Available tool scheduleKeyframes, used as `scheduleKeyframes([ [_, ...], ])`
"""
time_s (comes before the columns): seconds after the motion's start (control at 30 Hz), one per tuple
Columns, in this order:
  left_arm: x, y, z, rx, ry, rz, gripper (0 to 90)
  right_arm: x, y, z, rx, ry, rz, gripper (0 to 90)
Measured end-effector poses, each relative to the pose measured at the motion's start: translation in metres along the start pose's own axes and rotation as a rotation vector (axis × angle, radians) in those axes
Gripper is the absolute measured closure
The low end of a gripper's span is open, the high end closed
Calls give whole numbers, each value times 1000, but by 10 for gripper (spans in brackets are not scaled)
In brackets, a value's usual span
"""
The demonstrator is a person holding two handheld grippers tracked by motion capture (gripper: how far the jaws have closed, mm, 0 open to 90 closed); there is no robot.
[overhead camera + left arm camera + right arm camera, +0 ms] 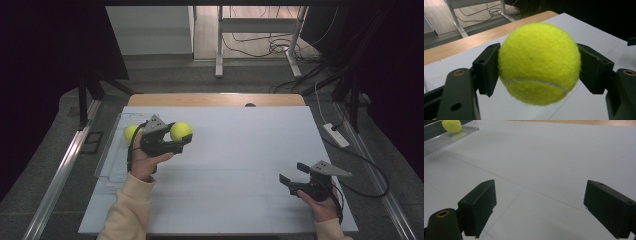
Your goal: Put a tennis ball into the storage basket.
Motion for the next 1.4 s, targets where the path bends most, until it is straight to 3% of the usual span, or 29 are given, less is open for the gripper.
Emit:
scheduleKeyframes([
  [1.4, -42, -1, 23, 27, 128, 57, 267, -1, 0, 0, 0, 1, 1, 109],
])
Point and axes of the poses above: each handheld gripper's, and its own axes: z roughly backward along the jaws, y roughly out of its top, x roughly to its right, the point moved 10 cm from there along -z, roughly forward along the jaws, and after that the axes turned 2 degrees about x, right-handed, at the moved point
